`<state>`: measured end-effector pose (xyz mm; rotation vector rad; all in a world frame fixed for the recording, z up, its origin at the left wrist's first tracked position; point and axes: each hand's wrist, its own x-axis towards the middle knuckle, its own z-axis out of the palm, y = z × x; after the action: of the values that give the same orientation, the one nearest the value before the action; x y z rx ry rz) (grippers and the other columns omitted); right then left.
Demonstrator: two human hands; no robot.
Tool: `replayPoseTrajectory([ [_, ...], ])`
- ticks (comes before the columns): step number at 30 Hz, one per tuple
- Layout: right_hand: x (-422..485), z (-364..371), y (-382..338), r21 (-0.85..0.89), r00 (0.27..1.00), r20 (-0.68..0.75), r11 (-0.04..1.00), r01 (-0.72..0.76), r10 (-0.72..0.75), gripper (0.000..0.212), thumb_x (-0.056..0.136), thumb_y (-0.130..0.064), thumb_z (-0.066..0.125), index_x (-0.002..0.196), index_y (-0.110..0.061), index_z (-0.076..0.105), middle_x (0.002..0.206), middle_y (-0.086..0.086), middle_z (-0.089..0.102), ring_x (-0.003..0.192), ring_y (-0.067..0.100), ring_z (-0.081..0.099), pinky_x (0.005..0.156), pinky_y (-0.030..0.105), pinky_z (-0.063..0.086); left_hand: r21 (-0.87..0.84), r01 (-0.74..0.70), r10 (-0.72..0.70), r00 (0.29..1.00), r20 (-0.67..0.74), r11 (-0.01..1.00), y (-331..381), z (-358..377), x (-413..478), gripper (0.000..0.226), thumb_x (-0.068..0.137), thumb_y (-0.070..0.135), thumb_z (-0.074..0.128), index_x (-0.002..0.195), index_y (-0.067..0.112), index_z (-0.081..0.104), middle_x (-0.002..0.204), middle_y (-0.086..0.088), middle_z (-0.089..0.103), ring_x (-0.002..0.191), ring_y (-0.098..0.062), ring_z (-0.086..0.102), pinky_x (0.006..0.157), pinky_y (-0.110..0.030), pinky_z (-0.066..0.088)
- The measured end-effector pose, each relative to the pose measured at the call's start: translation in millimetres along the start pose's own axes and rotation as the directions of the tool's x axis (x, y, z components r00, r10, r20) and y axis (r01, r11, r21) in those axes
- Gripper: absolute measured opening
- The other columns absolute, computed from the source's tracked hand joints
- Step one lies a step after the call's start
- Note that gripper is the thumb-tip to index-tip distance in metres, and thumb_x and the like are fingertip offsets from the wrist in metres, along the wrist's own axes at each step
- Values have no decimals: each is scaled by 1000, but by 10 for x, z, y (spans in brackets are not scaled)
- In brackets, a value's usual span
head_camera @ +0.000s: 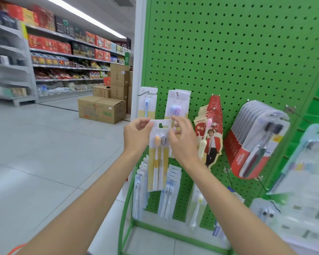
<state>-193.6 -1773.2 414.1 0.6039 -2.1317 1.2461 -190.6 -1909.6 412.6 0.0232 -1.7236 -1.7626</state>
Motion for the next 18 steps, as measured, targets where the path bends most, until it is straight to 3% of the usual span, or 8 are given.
replayPoseTrajectory([
  [3, -198, 48, 71, 138, 980, 98, 973, -188, 175, 55, 95, -35, 60, 145, -24, 40, 146, -9, 43, 130, 6, 44, 110, 31, 38, -138, 123, -115, 991, 64, 983, -172, 113, -144, 9, 91, 11, 68, 87, 18, 71, 89, -2, 74, 89, -18, 70, 85, -36, 58],
  [5, -314, 49, 150, 169, 982, 45, 967, -190, 185, 51, 91, -35, 66, 137, -22, 46, 133, -11, 54, 113, -10, 49, 98, 15, 41, -235, 220, -190, 971, 146, 947, -296, 161, -244, 8, 91, 10, 67, 89, 16, 72, 86, -1, 74, 85, -16, 71, 77, -30, 58],
  [7, -417, 31, 232, 188, 983, 16, 965, -184, 185, 36, 92, -26, 66, 124, -15, 53, 105, -14, 60, 88, -26, 50, 75, 0, 39, -267, 288, -226, 944, 238, 920, -437, 185, -329, 7, 92, 9, 66, 97, 11, 71, 94, -6, 75, 89, -18, 73, 79, -30, 57],
  [9, -491, 29, 327, 189, 980, 35, 962, -199, 196, 22, 96, -19, 61, 117, -14, 55, 90, -15, 58, 73, -25, 51, 64, 0, 39, -296, 331, -241, 923, 301, 896, -565, 202, -399, 12, 93, 9, 65, 104, 7, 70, 100, -10, 75, 93, -20, 73, 79, -30, 57],
  [11, -546, 35, 423, 214, 972, 57, 948, -233, 226, 16, 99, -14, 51, 113, -16, 56, 86, -14, 59, 66, -11, 57, 61, 10, 44, -312, 368, -263, 906, 331, 876, -671, 211, -456, 13, 93, 10, 63, 106, 9, 69, 99, -7, 75, 90, -16, 73, 74, -26, 57],
  [13, -595, 41, 530, 252, 962, 42, 929, -272, 270, 18, 100, -12, 44, 112, -17, 56, 90, -11, 61, 68, -3, 57, 60, 17, 45, -246, 383, -276, 884, 377, 890, -766, 210, -505, 16, 94, 13, 63, 109, 12, 68, 101, -4, 75, 93, -15, 72, 73, -28, 57],
  [18, -665, 12, 678, 347, 922, 59, 858, -379, 383, 22, 101, -7, 39, 114, -8, 56, 91, -4, 59, 67, -8, 55, 56, 5, 41, -8, 411, -349, 784, 513, 912, -888, 176, -642, 19, 96, 22, 61, 109, 11, 70, 100, -6, 76, 89, -20, 72, 75, -36, 58],
])
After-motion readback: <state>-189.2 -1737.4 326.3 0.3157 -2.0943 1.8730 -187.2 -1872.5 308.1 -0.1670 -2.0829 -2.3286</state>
